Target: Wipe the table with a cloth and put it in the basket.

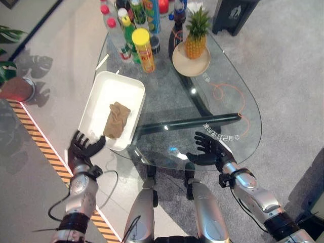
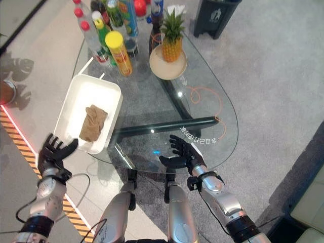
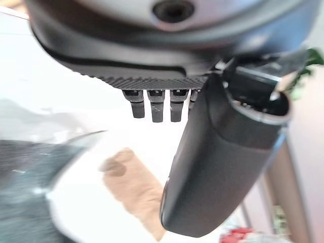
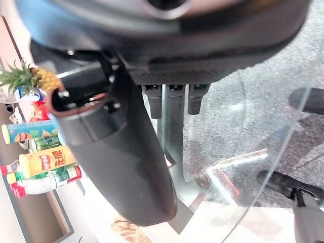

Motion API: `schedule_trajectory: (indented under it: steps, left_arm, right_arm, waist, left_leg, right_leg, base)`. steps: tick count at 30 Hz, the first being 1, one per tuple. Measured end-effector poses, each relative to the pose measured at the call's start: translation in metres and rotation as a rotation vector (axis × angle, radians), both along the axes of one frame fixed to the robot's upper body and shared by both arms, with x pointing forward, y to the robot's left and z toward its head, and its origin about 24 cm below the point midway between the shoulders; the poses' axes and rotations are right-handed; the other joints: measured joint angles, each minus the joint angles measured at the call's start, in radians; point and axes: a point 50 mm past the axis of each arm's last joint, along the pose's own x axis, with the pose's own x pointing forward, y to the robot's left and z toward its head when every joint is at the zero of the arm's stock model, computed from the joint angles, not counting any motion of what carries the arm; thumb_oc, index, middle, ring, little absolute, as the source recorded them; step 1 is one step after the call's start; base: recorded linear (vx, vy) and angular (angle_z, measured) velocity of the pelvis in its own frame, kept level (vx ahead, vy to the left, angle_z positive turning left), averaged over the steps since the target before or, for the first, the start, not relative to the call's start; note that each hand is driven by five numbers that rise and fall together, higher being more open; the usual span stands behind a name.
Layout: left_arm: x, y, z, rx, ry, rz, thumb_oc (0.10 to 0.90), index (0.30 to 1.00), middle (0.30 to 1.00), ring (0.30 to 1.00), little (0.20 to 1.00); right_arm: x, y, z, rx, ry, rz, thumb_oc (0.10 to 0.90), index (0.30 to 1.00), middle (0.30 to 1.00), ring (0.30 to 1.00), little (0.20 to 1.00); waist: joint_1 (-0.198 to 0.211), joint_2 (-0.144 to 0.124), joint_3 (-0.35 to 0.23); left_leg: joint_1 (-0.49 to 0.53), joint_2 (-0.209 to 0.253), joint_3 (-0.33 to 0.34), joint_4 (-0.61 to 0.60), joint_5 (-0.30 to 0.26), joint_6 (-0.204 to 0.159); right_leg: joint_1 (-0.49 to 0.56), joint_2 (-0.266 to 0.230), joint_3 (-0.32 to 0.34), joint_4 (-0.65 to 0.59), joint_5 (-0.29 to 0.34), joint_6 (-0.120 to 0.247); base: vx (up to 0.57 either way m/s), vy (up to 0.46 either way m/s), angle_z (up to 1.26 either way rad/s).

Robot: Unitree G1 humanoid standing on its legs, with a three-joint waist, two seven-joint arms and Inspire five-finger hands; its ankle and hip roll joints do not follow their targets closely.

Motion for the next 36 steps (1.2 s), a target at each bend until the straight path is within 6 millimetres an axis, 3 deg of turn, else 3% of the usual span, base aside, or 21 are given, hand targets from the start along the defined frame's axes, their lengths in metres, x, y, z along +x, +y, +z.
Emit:
schedule_trajectory:
  steps: [5,8,10,12,14,18,20,23,26,28,36]
  left_arm:
    - [-0.039,-0.023,-0.052,-0.131,0.196,-0.018,0.800,0.900,0.900,0.900,0.900]
    - [-0.071,-0.038,-0.081,-0.190,0.344,-0.046,0.800,0.900,0.900,0.900,0.900]
    - [-0.086,-0.043,-0.093,-0.222,0.417,-0.039,0.800,0.900,0.900,0.900,0.900]
    - [-0.108,-0.050,-0.109,-0.260,0.527,-0.036,0.800,0.900,0.900,0.900,0.900]
    - [-0.117,-0.051,-0.114,-0.263,0.569,-0.038,0.800,0.900,0.900,0.900,0.900]
    - [-0.145,-0.049,-0.130,-0.266,0.711,-0.022,0.800,0.900,0.900,0.900,0.900]
    - [-0.164,-0.046,-0.137,-0.273,0.788,0.001,0.800,0.900,0.900,0.900,0.900]
    - [-0.190,-0.043,-0.145,-0.272,0.904,0.017,0.800,0.900,0.900,0.900,0.900]
    - [-0.204,-0.043,-0.148,-0.258,0.972,-0.001,0.800,0.900,0.900,0.900,0.900]
    - [-0.208,-0.044,-0.149,-0.270,0.993,-0.010,0.800,0.900,0.900,0.900,0.900]
    - [-0.204,-0.053,-0.151,-0.301,1.016,-0.039,0.800,0.900,0.900,0.900,0.900]
  right_arm:
    - [-0.020,-0.020,-0.040,0.027,0.152,-0.137,0.800,0.900,0.900,0.900,0.900]
    - [-0.043,-0.027,-0.068,0.015,0.271,-0.209,0.800,0.900,0.900,0.900,0.900]
    - [-0.051,-0.026,-0.080,0.009,0.331,-0.257,0.800,0.900,0.900,0.900,0.900]
    - [-0.065,-0.025,-0.096,-0.005,0.410,-0.324,0.800,0.900,0.900,0.900,0.900]
    - [-0.071,-0.025,-0.102,-0.013,0.439,-0.352,0.800,0.900,0.900,0.900,0.900]
    - [-0.099,-0.035,-0.132,-0.059,0.599,-0.497,0.800,0.900,0.900,0.900,0.900]
    - [-0.130,-0.045,-0.153,-0.126,0.736,-0.576,0.800,0.900,0.900,0.900,0.900]
    - [-0.172,-0.057,-0.170,-0.185,0.892,-0.647,0.800,0.900,0.900,0.900,0.900]
    - [-0.204,-0.060,-0.177,-0.218,0.999,-0.682,0.800,0.900,0.900,0.900,0.900]
    - [-0.214,-0.059,-0.179,-0.232,1.039,-0.681,0.800,0.900,0.900,0.900,0.900]
    - [-0.219,-0.051,-0.183,-0.264,1.100,-0.640,0.800,0.900,0.900,0.900,0.900]
  waist:
    - [0.011,0.033,-0.067]
    - [0.020,0.050,-0.165]
    - [0.019,0.047,-0.201]
    - [0.020,0.033,-0.277]
    - [0.019,0.023,-0.305]
    - [0.019,-0.010,-0.371]
    - [0.022,-0.019,-0.406]
    - [0.021,-0.010,-0.429]
    - [0.019,0.002,-0.433]
    - [0.021,0.008,-0.436]
    - [0.021,0.010,-0.452]
  left_leg:
    - [0.077,0.008,-0.002,-0.034,0.000,0.005]
    - [0.113,0.014,-0.005,-0.040,-0.017,0.005]
    - [0.148,0.017,-0.005,-0.044,-0.023,0.003]
    - [0.172,0.021,-0.004,-0.052,-0.037,0.002]
    - [0.177,0.022,-0.004,-0.052,-0.041,0.003]
    - [0.218,0.027,-0.002,-0.065,-0.050,0.004]
    - [0.244,0.028,0.000,-0.077,-0.056,0.005]
    - [0.256,0.034,0.001,-0.089,-0.057,0.005]
    - [0.280,0.035,0.004,-0.100,-0.058,0.008]
    - [0.279,0.035,0.013,-0.100,-0.059,0.008]
    - [0.288,0.036,0.023,-0.101,-0.061,0.005]
  right_leg:
    - [0.086,0.004,-0.005,-0.049,-0.002,0.000]
    - [0.144,0.010,-0.023,-0.089,-0.007,-0.002]
    - [0.187,0.013,-0.026,-0.112,-0.009,-0.001]
    - [0.209,0.016,-0.027,-0.126,-0.019,0.000]
    - [0.218,0.018,-0.027,-0.133,-0.020,0.000]
    - [0.272,0.024,-0.026,-0.175,-0.013,-0.002]
    - [0.299,0.026,-0.026,-0.194,-0.012,0.000]
    - [0.328,0.029,-0.026,-0.243,0.008,0.000]
    - [0.371,0.032,-0.025,-0.296,0.028,0.002]
    - [0.379,0.033,-0.020,-0.326,0.047,0.002]
    - [0.413,0.036,-0.015,-0.381,0.079,-0.001]
  base:
    - [0.09,-0.053,0.01]
    - [0.11,-0.047,0.11]
    - [0.12,-0.047,0.02]
    - [0.11,-0.042,0.01]
    - [0.04,-0.022,0.00]
    - [0.06,-0.032,-0.01]
    - [0.04,-0.025,-0.02]
    - [0.05,-0.031,-0.03]
    - [0.02,-0.008,-0.02]
    - [0.02,-0.003,-0.06]
    - [0.02,0.002,-0.02]
